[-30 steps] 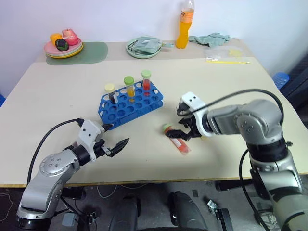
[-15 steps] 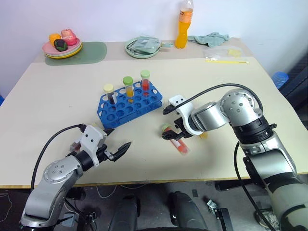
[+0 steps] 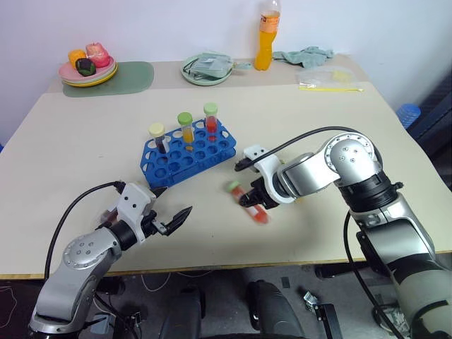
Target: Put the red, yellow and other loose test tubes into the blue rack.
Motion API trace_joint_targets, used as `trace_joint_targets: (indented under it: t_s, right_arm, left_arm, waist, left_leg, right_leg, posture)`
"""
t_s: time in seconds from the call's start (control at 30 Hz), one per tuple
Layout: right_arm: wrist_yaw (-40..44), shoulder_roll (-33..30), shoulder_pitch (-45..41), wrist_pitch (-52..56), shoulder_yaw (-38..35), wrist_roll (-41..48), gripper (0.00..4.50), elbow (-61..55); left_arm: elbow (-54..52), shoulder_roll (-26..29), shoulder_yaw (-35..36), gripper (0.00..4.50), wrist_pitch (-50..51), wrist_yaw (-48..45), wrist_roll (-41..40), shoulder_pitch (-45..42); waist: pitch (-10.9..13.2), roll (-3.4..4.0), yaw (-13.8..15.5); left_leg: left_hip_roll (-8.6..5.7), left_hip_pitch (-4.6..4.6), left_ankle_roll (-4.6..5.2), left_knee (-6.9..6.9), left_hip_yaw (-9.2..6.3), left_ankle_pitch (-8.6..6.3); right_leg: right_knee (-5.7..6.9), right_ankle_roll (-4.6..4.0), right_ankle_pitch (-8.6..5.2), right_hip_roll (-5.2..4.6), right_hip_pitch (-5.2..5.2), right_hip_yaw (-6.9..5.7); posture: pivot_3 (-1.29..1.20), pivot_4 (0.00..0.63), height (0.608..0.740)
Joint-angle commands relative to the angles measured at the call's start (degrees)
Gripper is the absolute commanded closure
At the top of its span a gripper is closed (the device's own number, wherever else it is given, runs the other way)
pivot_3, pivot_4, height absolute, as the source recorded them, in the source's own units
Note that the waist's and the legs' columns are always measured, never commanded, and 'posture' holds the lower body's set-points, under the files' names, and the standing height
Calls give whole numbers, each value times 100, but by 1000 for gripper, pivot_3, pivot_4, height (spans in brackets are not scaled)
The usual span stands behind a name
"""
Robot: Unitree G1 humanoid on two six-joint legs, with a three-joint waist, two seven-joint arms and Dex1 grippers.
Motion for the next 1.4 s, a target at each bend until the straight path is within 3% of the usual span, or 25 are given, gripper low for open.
trace_joint_targets:
  t_s: [0.03, 0.17, 0.27, 0.47, 0.87, 1.4]
  right_arm:
    - [1705, -57, 144, -2010, -262, -2036, 3807, -1508]
    - [3051, 414, 801, -4908, 266, -4662, 3807, -1190]
    - [3232, 1224, 1034, -6695, 536, -6207, 3807, -98]
    - [3197, 2522, 1003, -8574, 85, -7460, 3807, 1885]
    - [3300, 3314, 859, -9749, -732, -8379, 3807, 3670]
    - [3732, 3707, 829, -10583, -1196, -8775, 3807, 4520]
  left_arm:
    - [-176, 5, 333, 0, -58, 63, -80, 57]
    - [-72, -200, 487, 0, -165, 260, -69, -6]
    - [21, -425, 573, 0, -382, 456, 29, -117]
    - [78, -688, 614, 0, -771, 683, 203, -167]
    - [-242, -648, 592, 0, -524, 844, 60, -250]
    - [-490, -677, 522, 0, -156, 943, 15, -379]
  waist:
    - [-1, -1, 5]
    - [-5, -8, 5]
    - [-5, -7, -3]
    - [-4, -6, -91]
    - [-3, -4, -134]
    - [-3, -3, -136]
  left_leg:
    - [0, 0, 0, 0, -1, 0]
    - [0, 4, 0, 0, 1, -1]
    - [1, 6, -1, 1, 3, 0]
    - [1, 4, -4, -6, 3, 1]
    - [-1, 7, -5, -8, 0, 2]
    - [-1, 9, -5, -8, -1, 2]
  right_leg:
    - [-1, 0, 0, 0, 0, -1]
    - [-7, 3, -1, 0, 6, -3]
    - [-2, 2, 0, 0, 6, -1]
    - [4, 0, 2, -3, -4, 1]
    - [8, -1, 2, -2, -4, 2]
    - [8, -1, 2, -2, -3, 2]
  posture:
    - [0, 150, 740]
    - [0, 150, 740]
    - [0, 150, 740]
    - [0, 150, 740]
    - [0, 150, 740]
    - [0, 150, 740]
